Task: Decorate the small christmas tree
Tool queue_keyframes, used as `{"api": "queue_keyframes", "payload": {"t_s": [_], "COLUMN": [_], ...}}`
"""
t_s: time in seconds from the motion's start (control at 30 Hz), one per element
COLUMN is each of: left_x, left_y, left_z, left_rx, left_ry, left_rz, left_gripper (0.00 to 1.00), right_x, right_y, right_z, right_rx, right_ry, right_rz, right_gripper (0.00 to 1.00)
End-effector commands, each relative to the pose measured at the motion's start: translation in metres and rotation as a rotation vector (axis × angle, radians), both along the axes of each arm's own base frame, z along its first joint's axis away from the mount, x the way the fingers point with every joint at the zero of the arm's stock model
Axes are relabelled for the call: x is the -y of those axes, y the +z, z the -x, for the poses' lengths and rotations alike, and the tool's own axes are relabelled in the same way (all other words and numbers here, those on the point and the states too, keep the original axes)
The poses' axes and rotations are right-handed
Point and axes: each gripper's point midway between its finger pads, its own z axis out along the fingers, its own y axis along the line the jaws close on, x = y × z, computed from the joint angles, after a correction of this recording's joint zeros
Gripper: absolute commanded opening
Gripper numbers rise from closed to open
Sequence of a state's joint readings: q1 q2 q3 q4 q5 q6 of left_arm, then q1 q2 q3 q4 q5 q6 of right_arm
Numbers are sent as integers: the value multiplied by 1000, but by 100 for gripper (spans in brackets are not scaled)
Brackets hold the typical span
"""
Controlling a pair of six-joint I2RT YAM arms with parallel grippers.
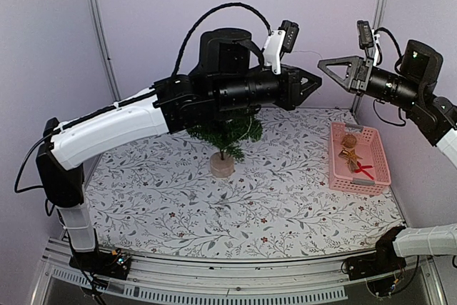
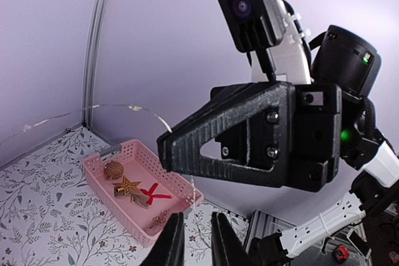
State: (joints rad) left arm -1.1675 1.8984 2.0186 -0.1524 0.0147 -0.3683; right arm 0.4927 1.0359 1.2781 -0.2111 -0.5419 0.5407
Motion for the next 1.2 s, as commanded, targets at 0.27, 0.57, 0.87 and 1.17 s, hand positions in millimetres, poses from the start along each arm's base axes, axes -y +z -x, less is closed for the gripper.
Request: {"api": "queue_keyframes", "payload": {"t_s": [0.27, 0.57, 0.87, 1.17], "left_x": [-2, 0, 0, -21], "left_y": [6, 5, 6, 23], "left_z": [-5, -6, -4, 18], "left_rx": [0, 2, 6, 68], "left_ry": [-2, -8, -28, -108], "left_rz": [26, 23, 25, -43], "left_gripper": [13, 16, 0, 0], "right_x": [-3, -8, -10, 8], "right_y": [7, 5, 3, 1], "right_z": [9, 8, 6, 4], "right_rx": [48, 40, 31, 86], "right_ry": [41, 68, 73, -25], "right_rz": [-17, -18, -22, 20], "right_gripper": [0, 0, 0, 54]}}
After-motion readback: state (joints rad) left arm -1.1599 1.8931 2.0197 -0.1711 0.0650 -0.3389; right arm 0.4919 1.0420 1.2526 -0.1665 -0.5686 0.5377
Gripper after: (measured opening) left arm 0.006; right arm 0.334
